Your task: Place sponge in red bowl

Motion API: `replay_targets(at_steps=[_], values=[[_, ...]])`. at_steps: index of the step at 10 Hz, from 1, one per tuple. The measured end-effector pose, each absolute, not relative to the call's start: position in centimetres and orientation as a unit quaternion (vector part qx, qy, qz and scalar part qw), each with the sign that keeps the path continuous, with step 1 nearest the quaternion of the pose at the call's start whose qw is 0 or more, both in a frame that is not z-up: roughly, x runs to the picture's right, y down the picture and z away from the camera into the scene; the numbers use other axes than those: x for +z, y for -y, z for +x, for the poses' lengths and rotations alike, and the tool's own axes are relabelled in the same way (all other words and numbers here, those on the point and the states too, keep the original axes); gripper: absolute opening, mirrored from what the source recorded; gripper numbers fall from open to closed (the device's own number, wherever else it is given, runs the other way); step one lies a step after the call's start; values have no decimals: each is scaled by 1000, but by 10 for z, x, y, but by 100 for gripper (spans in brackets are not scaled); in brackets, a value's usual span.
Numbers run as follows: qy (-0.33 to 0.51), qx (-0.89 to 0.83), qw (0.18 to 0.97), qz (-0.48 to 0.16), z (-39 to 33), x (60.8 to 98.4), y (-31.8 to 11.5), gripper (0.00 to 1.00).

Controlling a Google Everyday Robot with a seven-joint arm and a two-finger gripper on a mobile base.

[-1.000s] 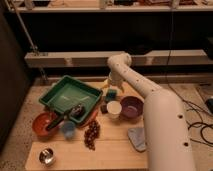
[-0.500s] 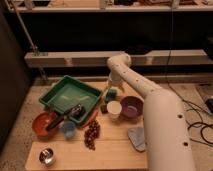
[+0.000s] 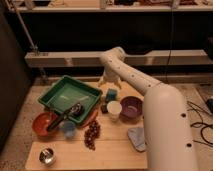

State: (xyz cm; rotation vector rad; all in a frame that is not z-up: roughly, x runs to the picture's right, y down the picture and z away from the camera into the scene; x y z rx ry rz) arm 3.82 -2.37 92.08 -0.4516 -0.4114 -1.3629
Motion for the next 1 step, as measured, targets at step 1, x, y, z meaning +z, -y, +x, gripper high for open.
replay_targets(at_steps=[1], values=[[181,-616,737,-210,38,923,21,80]])
